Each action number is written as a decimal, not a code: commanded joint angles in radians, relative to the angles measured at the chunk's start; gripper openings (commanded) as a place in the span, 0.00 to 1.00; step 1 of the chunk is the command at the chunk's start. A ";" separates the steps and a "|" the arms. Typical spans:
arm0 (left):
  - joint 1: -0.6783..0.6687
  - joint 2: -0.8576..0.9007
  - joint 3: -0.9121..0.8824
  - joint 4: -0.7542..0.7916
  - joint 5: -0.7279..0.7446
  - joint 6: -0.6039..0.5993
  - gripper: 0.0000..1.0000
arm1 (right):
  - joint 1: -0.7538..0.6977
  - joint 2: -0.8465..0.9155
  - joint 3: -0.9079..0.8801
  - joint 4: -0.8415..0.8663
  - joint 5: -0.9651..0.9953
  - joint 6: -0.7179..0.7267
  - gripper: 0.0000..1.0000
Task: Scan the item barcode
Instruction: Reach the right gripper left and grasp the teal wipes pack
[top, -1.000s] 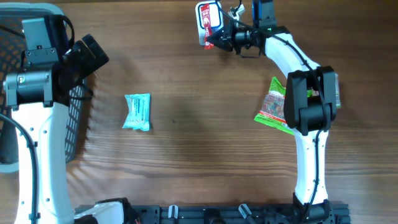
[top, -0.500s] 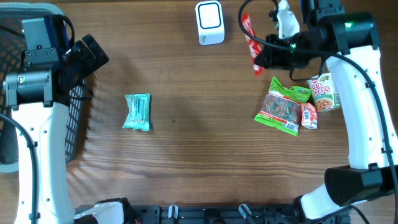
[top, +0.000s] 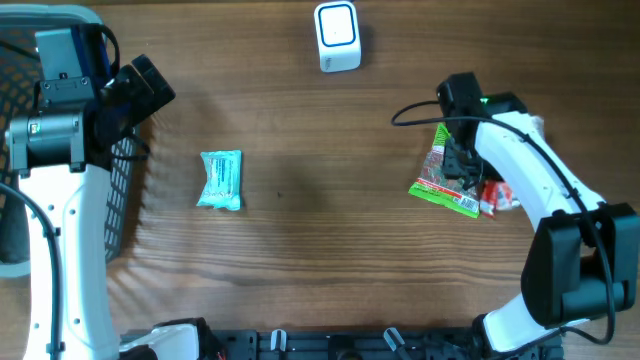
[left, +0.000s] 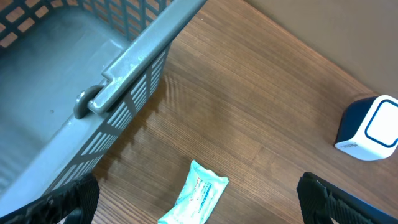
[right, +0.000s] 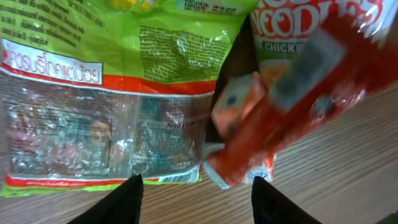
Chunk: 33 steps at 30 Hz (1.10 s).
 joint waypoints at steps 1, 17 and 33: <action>0.006 -0.007 0.009 0.001 0.002 0.008 1.00 | 0.016 -0.008 0.101 0.005 -0.138 -0.058 0.57; 0.006 -0.007 0.009 0.001 0.001 0.008 1.00 | 0.822 0.412 0.229 0.934 -0.482 0.021 0.66; 0.006 -0.007 0.009 0.001 0.002 0.008 1.00 | 0.777 0.339 0.229 0.963 -0.391 0.198 0.95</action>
